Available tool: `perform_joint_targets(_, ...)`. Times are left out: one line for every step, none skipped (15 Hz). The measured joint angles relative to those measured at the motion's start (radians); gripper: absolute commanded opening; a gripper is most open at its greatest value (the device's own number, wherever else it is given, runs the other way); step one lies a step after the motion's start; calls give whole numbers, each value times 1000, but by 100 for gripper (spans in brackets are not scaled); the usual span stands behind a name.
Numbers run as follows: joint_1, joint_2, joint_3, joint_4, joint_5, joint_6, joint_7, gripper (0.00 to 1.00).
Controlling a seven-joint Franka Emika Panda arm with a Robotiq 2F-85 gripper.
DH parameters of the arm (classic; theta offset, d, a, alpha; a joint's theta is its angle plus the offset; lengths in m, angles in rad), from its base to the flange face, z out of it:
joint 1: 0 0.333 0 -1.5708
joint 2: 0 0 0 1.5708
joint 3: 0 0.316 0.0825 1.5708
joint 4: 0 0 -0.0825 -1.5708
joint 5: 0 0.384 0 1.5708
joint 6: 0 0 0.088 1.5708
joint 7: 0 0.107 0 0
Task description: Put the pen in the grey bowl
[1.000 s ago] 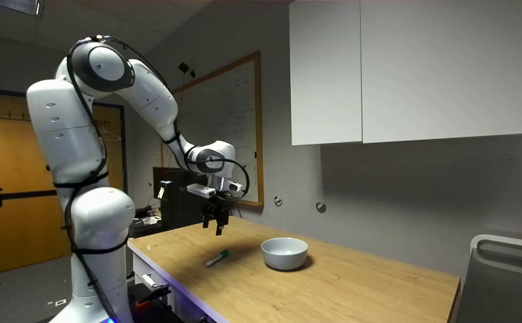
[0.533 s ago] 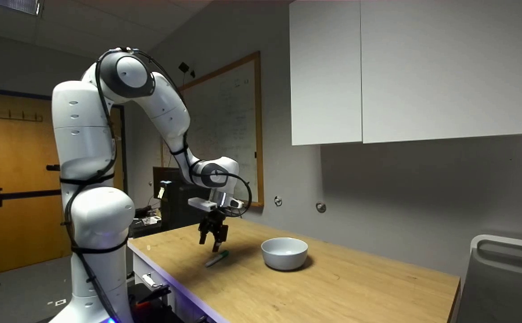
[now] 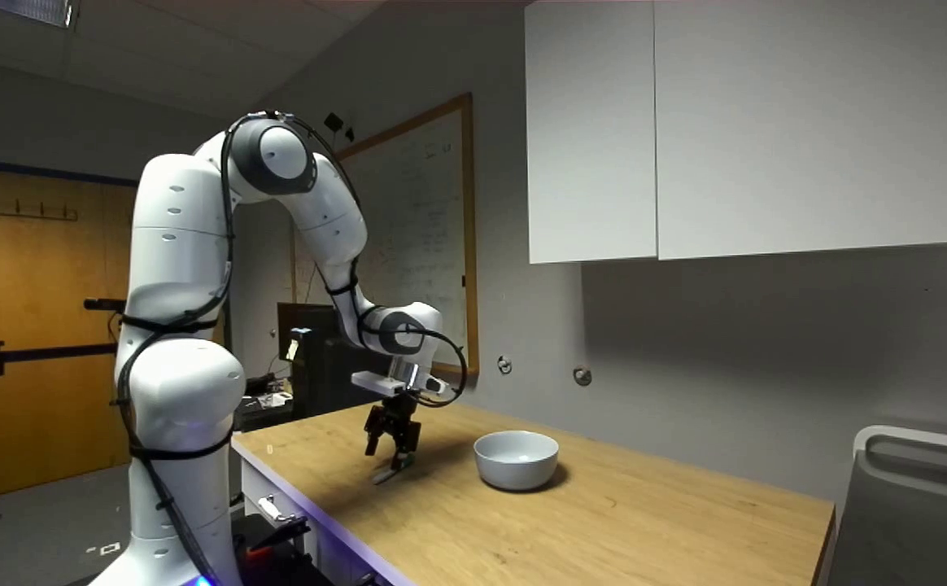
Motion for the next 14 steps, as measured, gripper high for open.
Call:
perform_joint_targets(0, 22, 3, 17, 0, -1, -4, 100)
perform_joint_targets(0, 45, 5, 33, 0, -2, -7, 100)
perform_joint_targets(0, 65, 7, 47, 0, -4, -11, 75)
perform_joint_targets(0, 84, 7, 61, 0, -6, -15, 73)
perform_joint_targets(-1, 102, 7, 75, 0, -7, -19, 67)
perform_joint_targets(-2, 116, 7, 86, 0, -8, -20, 59)
perform_joint_targets(-4, 124, 6, 98, 0, -18, -20, 50)
perform_joint_targets(-7, 127, 6, 107, 0, -28, -20, 43)
perform_joint_targets(-9, 129, 6, 115, 0, -37, -20, 36)
perform_joint_targets(-9, 129, 6, 122, 0, -44, -20, 27)
perform_joint_targets(-9, 129, 6, 129, -2, -52, -20, 20)
perform_joint_targets(-9, 129, 6, 135, -5, -59, -20, 12)
perform_joint_targets(-8, 128, 6, 141, -8, -63, -20, 5)
perform_joint_targets(-6, 126, 7, 146, -13, -68, -20, 4)
